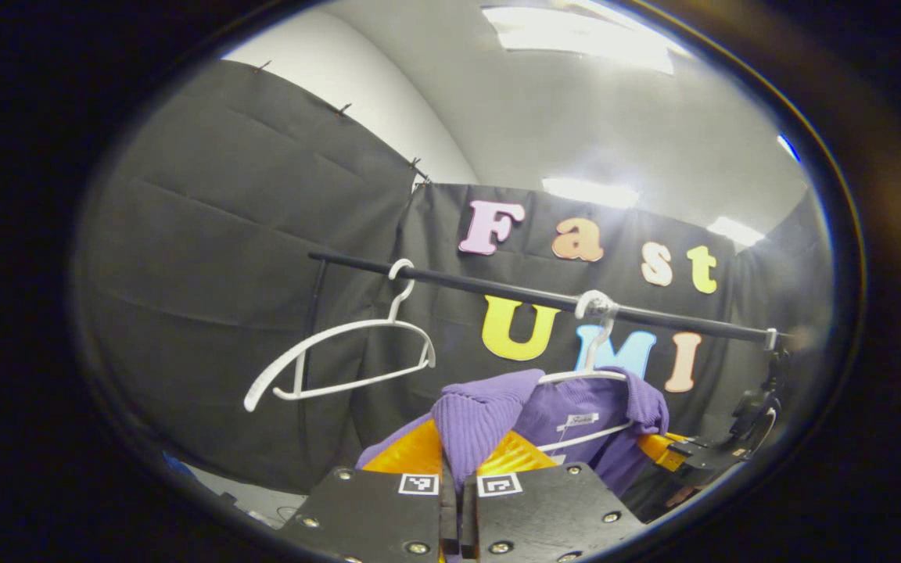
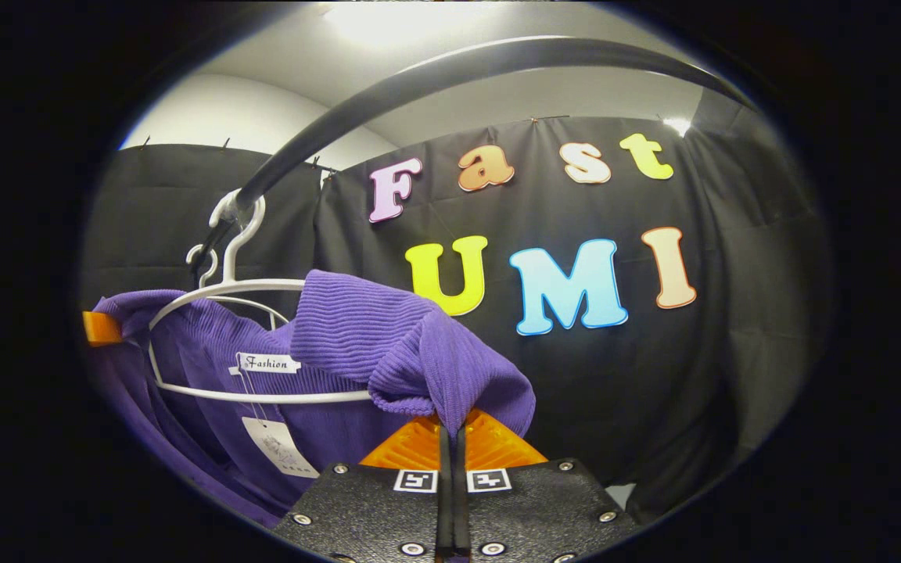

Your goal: Grasp the clothes on the hanger with both hands and then place them into the laundry hamper below.

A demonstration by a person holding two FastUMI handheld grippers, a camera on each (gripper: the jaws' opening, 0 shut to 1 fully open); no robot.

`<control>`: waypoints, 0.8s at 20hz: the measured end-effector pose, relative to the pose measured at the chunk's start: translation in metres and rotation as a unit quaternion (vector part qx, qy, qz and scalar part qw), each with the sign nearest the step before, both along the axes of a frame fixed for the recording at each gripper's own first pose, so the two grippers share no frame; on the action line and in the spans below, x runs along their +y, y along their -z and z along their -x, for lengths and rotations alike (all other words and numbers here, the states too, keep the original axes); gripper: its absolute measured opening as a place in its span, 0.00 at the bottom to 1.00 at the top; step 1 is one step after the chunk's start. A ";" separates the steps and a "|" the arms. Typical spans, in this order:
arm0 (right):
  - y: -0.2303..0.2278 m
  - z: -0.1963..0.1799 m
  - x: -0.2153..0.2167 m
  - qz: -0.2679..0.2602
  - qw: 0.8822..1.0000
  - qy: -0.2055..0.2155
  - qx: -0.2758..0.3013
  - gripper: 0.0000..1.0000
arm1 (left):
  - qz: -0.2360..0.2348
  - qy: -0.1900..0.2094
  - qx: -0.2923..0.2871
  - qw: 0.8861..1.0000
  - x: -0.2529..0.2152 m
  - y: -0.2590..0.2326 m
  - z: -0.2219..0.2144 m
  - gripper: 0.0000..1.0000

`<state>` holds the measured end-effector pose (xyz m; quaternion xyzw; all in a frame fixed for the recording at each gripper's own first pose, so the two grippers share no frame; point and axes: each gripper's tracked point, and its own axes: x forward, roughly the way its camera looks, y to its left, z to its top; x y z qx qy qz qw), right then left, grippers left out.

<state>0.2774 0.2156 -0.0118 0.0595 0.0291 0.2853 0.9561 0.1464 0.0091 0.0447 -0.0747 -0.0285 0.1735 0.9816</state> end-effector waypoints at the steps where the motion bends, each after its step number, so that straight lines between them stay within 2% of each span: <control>1: -0.002 0.001 0.001 -0.003 1.000 0.005 -0.003 0.00 | 0.001 0.001 -0.004 1.000 0.005 -0.005 0.002 0.03; 10: -0.025 -0.002 0.006 -0.016 0.999 0.033 -0.034 0.00 | 0.005 0.002 -0.014 1.000 0.065 -0.026 0.025 0.03; 16: -0.034 0.004 0.007 -0.012 0.998 0.040 -0.046 0.00 | -0.010 0.014 -0.014 1.000 0.097 -0.028 0.032 0.03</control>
